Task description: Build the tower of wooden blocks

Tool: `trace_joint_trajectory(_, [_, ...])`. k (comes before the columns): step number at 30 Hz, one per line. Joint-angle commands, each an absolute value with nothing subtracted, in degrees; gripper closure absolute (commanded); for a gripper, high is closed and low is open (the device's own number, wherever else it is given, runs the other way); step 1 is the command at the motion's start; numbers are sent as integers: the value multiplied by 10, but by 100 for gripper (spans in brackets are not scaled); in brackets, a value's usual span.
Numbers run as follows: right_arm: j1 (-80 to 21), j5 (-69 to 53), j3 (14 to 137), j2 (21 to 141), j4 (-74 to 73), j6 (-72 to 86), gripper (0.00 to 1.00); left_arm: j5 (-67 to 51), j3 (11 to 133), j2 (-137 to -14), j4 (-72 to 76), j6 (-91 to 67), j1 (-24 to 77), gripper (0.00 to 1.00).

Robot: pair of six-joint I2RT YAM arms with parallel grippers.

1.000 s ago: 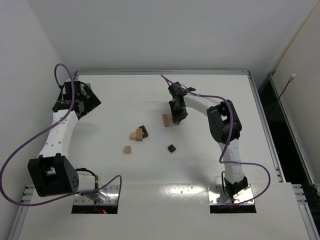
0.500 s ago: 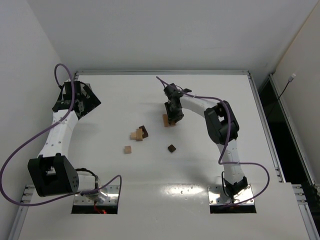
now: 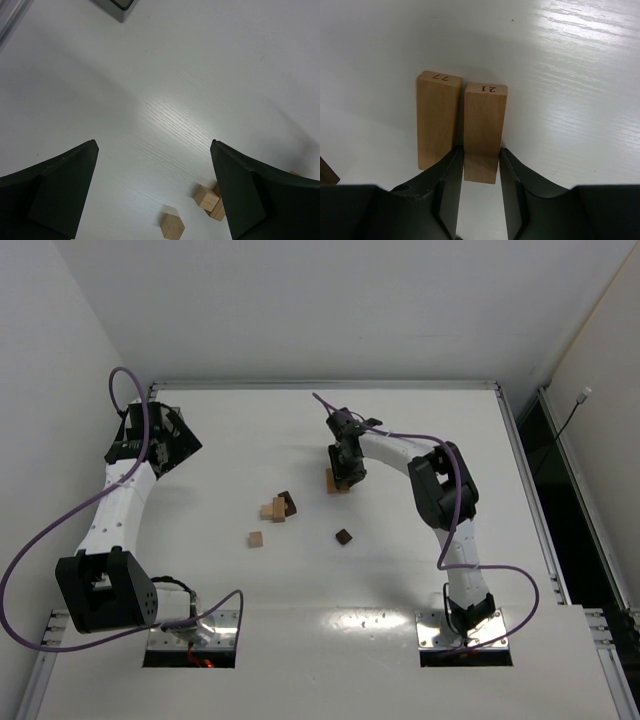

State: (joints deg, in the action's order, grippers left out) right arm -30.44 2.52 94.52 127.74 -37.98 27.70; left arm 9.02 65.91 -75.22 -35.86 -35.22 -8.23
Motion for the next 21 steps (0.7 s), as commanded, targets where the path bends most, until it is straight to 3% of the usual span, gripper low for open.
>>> trace_joint_trajectory(1, [-316,14,933,1261,-382,298,67,93,674,-751,-341,-353,-79,6])
trace_joint_trajectory(21, [-305,19,933,1171,-388,281,60,77,669,-751,-341,-359,-79,6])
